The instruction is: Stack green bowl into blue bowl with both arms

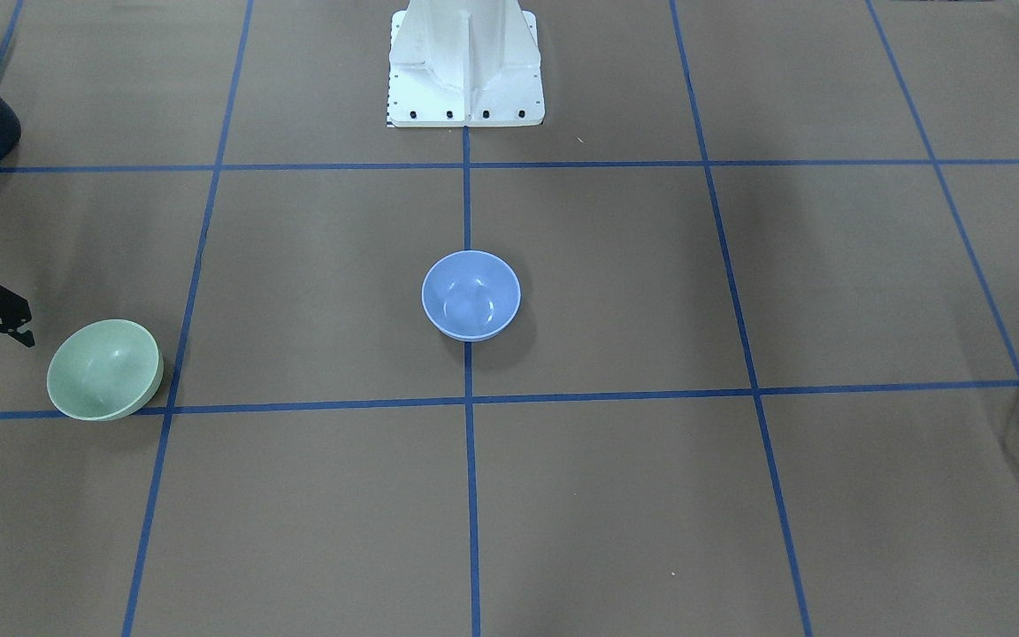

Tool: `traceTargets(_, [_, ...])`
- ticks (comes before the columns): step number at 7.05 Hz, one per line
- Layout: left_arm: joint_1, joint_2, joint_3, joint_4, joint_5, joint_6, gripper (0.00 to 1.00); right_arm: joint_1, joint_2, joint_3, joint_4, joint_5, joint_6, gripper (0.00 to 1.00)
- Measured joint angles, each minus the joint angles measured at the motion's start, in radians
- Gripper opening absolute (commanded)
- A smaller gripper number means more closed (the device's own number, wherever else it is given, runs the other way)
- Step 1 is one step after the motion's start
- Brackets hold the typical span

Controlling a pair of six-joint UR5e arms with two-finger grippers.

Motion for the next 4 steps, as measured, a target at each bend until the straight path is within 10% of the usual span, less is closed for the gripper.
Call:
traceTargets(3, [-0.011,0.023,-0.005,-0.003,-0.006,0.000,0.99,-0.056,0.053,-0.075,0.040,-0.004,0.074,0.75])
traceTargets(4, [-0.011,0.024,-0.006,-0.003,-0.007,-0.001,0.99,-0.066,0.056,-0.093,0.041,-0.004,0.079,0.41])
